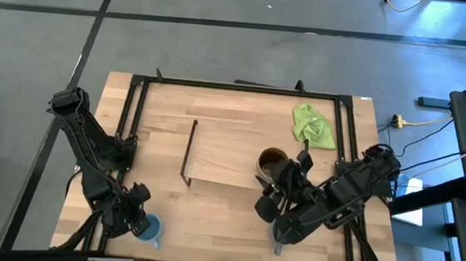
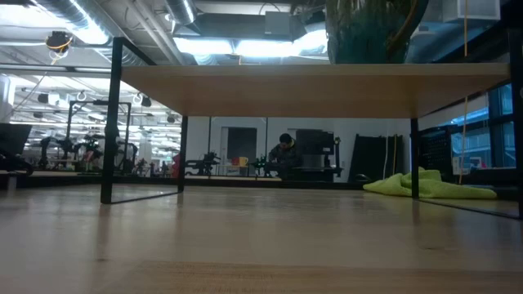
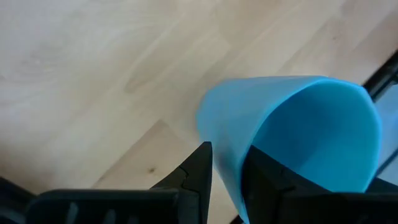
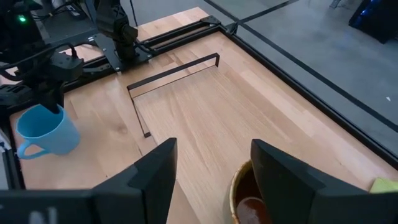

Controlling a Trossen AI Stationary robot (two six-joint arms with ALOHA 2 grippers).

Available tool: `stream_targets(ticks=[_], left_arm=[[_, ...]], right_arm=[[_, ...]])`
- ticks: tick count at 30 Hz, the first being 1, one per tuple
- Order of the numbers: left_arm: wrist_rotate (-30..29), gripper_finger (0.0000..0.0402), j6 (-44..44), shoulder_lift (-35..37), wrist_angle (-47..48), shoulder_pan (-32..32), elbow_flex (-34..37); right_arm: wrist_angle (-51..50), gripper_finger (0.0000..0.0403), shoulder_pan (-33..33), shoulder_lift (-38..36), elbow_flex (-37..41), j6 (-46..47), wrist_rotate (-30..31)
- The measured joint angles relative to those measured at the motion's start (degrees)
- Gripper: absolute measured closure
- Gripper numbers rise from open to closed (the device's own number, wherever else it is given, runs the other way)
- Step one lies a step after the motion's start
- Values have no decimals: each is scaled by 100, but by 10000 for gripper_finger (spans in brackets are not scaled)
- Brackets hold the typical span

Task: Stack small to large cups/mugs on shelf
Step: Put the light blue mug on the shelf

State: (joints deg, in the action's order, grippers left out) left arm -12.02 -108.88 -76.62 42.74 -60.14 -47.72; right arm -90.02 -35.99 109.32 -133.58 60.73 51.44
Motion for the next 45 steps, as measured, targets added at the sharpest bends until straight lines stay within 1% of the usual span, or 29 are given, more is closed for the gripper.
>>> stream_targets(ticks=[10,17,23,26,29,32,38,41,43,45], left_arm=[[12,338,292,0,99,50,0],[16,389,591,-7,27,162,9],[-91,384,1025,3,-299,290,6],[-94,389,1285,4,-228,380,-115],[-93,389,1611,7,22,503,-405],[-55,389,2019,7,619,676,-842],[-41,389,2995,12,1990,1172,-1994],[-139,389,3570,13,2440,1483,-2538],[-230,389,4007,15,2646,1721,-2884],[-318,389,4453,15,2866,2002,-3157]], right_arm=[[0,196,37,0,0,-39,-4],[0,196,37,0,0,-39,-4],[0,196,60,0,0,-36,-2],[1,196,76,0,0,-37,137],[0,196,95,0,0,-38,248],[0,196,103,2,0,-81,249],[0,196,100,2,0,-83,251],[0,196,100,-3,2,-70,309],[2,196,100,-25,2,33,574],[0,197,64,-71,2,24,970]])
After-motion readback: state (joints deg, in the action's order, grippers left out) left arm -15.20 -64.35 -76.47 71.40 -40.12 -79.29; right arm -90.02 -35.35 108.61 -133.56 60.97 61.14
